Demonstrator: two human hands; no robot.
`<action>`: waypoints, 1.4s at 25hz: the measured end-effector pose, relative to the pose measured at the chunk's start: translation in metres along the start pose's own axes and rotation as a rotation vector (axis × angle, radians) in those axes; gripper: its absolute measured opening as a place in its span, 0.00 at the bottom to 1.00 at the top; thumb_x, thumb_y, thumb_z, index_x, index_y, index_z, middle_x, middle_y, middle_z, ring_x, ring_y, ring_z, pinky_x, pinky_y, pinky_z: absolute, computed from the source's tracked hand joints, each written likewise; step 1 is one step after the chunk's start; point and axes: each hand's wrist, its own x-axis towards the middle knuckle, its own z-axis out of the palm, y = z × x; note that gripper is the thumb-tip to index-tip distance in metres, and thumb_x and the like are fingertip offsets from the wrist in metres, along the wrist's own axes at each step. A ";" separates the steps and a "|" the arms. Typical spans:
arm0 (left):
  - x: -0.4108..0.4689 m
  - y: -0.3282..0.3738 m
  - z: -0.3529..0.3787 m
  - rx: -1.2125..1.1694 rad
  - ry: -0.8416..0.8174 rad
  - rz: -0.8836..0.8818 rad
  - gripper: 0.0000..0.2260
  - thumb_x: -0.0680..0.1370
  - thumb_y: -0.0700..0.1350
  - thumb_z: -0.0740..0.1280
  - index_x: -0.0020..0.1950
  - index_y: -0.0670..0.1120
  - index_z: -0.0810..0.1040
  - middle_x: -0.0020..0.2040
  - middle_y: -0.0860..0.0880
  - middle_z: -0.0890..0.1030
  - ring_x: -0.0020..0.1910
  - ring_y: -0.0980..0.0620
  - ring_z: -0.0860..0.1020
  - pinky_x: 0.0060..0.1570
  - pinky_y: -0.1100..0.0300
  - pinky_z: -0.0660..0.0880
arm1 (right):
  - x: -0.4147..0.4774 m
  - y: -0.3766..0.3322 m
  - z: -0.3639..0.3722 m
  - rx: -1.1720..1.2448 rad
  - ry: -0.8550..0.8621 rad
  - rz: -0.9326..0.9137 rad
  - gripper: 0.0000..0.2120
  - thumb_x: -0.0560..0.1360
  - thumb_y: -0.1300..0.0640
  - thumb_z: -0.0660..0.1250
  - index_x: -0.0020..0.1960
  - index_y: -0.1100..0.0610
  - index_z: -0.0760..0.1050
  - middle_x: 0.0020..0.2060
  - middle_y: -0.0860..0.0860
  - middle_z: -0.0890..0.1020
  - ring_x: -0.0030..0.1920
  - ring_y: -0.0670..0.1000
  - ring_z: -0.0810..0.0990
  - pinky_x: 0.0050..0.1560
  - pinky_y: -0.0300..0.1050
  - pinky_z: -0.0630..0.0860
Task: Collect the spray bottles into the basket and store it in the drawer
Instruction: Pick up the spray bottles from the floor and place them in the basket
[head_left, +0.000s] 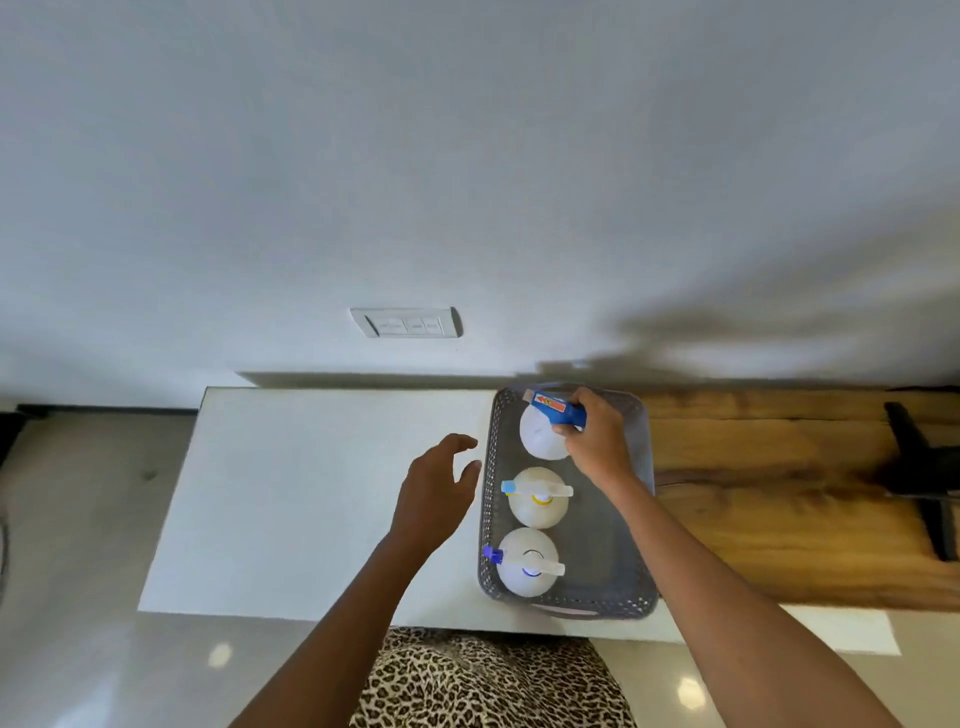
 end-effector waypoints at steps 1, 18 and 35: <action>0.003 -0.003 0.005 0.007 -0.010 -0.014 0.11 0.76 0.43 0.64 0.58 0.46 0.75 0.58 0.49 0.80 0.53 0.48 0.78 0.51 0.63 0.69 | 0.005 0.008 0.005 0.000 -0.016 0.015 0.09 0.65 0.72 0.68 0.43 0.65 0.74 0.40 0.60 0.79 0.40 0.53 0.72 0.35 0.37 0.60; 0.004 -0.034 0.033 0.005 0.008 -0.116 0.10 0.76 0.43 0.64 0.57 0.47 0.75 0.59 0.49 0.80 0.54 0.52 0.77 0.51 0.63 0.70 | 0.030 0.047 0.032 -0.105 -0.172 0.056 0.09 0.72 0.69 0.65 0.51 0.61 0.70 0.52 0.59 0.78 0.50 0.52 0.75 0.44 0.40 0.70; -0.050 -0.044 -0.028 -0.069 0.164 -0.095 0.10 0.77 0.44 0.64 0.57 0.48 0.75 0.58 0.48 0.80 0.51 0.50 0.78 0.48 0.63 0.67 | -0.023 -0.049 0.027 -0.287 -0.094 -0.263 0.22 0.75 0.64 0.61 0.67 0.66 0.62 0.66 0.62 0.68 0.69 0.61 0.64 0.68 0.54 0.64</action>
